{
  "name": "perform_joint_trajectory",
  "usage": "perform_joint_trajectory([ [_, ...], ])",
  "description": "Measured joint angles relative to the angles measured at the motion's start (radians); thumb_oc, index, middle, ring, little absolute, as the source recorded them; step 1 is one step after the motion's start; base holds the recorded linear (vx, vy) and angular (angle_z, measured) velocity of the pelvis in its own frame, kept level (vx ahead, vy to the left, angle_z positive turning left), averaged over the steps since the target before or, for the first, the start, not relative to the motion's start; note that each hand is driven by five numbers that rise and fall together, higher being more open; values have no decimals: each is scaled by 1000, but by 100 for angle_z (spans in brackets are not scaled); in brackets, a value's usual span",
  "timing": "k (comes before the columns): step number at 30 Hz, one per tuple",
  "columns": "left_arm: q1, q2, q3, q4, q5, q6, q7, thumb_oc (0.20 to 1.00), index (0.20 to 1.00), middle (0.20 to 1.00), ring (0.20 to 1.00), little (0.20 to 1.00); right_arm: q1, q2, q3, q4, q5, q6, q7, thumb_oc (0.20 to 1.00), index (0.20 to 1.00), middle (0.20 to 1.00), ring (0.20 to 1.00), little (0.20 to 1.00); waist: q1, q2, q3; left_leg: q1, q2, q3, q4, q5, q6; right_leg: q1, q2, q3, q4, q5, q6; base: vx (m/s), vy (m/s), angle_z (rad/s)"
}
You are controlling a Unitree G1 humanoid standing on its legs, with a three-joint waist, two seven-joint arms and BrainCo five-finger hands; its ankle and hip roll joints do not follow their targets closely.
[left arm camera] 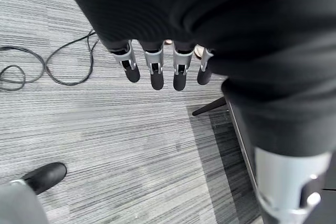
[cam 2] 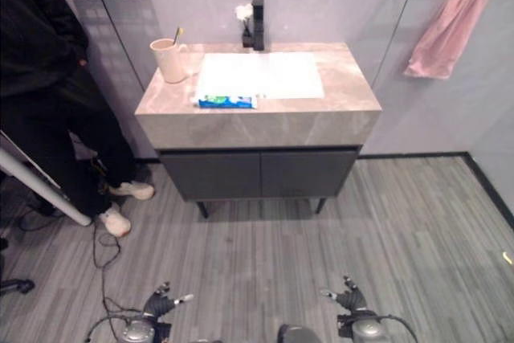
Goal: Put brush and paste in cup on sink, flatten towel.
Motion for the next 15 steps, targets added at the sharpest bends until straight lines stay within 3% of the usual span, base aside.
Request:
perform_joint_trajectory([
  [5,3,-1,-34,14,18,0,0,1000,1000,1000,1000,1000,-2,12,0,35,2,1,0,1000,1000,1000,1000,1000,1,7,-24,18,-9,3,-19,-1,3,30,0,5,-43,21,11,57,91,0],
  [15,1,2,-38,-13,48,0,0,1000,1000,1000,1000,1000,-8,12,5,24,2,1,0,1000,1000,1000,1000,1000,2,27,-31,22,-58,7,-19,-20,41,33,-47,20,-42,33,41,27,126,0],
])
